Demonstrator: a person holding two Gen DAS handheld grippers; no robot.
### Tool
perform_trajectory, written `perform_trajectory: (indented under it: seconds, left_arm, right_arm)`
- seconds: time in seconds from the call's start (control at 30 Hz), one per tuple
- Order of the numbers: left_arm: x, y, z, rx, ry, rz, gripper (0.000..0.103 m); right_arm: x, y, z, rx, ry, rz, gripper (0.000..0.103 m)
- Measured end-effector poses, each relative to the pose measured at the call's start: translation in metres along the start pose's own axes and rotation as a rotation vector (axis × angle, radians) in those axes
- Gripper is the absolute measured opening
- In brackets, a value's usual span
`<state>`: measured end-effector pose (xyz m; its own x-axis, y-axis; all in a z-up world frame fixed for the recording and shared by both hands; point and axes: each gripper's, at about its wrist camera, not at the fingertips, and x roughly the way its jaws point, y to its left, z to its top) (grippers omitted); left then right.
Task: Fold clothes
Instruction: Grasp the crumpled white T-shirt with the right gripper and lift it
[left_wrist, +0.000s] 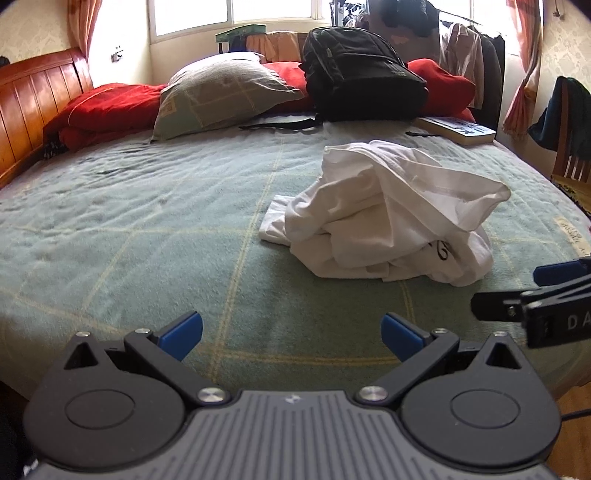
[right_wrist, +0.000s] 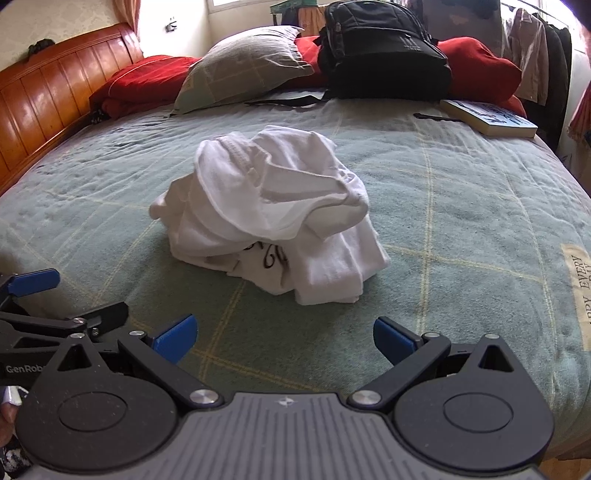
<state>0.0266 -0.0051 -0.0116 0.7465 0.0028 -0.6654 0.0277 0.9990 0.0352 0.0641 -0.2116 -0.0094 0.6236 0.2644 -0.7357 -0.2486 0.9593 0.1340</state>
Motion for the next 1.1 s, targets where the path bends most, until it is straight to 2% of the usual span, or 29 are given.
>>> perform_trajectory:
  seconds: [0.23,0.33,0.47,0.57,0.73,0.93,1.1]
  left_arm:
    - [0.016,0.005,0.012,0.043,0.003,0.004,0.102]
    - [0.023,0.008,0.019,0.067,-0.008,-0.004,0.102]
    - [0.036,0.013,0.029,0.098,-0.008,-0.019,0.102]
    - [0.045,0.019,0.038,0.107,-0.014,-0.046,0.102]
    - [0.065,0.022,0.056,0.134,0.013,-0.055,0.102]
    - [0.096,0.014,0.074,0.197,0.032,-0.068,0.102]
    - [0.113,0.009,0.086,0.237,0.038,-0.129,0.102]
  right_arm:
    - [0.013,-0.019,0.010,0.037,0.014,0.011,0.103]
    - [0.019,-0.027,0.015,0.050,0.014,-0.010,0.103]
    - [0.023,-0.034,0.022,-0.006,-0.014,-0.040,0.103]
    - [0.027,-0.041,0.025,-0.033,-0.025,-0.032,0.103]
    - [0.041,-0.050,0.032,-0.032,0.001,0.001,0.103]
    - [0.063,-0.043,0.045,-0.082,0.020,0.017,0.103]
    - [0.074,-0.039,0.050,-0.172,0.030,0.015,0.103]
